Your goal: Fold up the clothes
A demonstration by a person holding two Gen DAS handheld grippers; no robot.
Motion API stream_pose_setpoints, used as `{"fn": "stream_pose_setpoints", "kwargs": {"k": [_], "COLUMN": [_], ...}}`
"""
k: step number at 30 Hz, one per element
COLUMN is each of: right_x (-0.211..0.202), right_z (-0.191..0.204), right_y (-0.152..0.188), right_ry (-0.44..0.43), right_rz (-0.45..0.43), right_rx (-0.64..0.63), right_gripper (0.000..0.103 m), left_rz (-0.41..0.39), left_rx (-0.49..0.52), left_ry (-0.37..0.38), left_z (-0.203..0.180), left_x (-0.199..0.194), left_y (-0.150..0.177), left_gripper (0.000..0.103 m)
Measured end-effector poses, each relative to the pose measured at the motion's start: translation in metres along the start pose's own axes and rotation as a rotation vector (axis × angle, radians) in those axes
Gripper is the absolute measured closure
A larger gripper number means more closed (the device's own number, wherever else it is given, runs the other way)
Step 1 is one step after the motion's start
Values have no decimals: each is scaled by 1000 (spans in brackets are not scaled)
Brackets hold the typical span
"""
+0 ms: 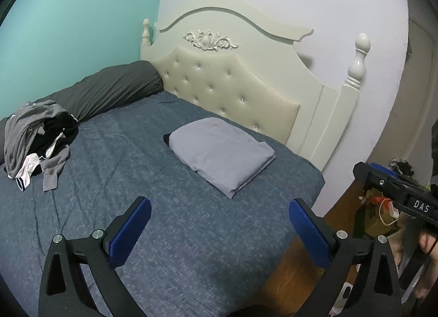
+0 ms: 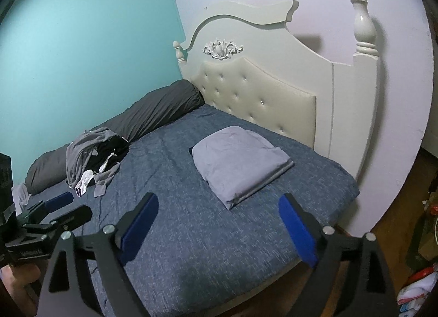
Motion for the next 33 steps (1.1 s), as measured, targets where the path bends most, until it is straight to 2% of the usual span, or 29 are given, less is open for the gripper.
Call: {"fn": "stream_pose_setpoints", "kwargs": {"k": [19,33], "right_x": [-19,-27], "right_z": [10,9], "right_y": [28,40], "right_ry": [4,28], "right_rz": [-7,-9], "right_rx": [-24,-37], "right_gripper": [11,8], "left_rz": [-15,-9], "left_rx": [-4,-5], "left_ry": [-16,5], "left_z": [5,3], "left_x": [-22,-29], "left_y": [24,30], "left_gripper": [0,0]}}
Point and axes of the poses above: each gripper's, at about its wrist camera, not at the fingertips, and x roughly the way its jaws point, z to its left, y to its underside, the point moved 5 cm from there along x, roughly the way its jaws point, and after that the axes turned 5 degrees about y, right-handed, at the moved point
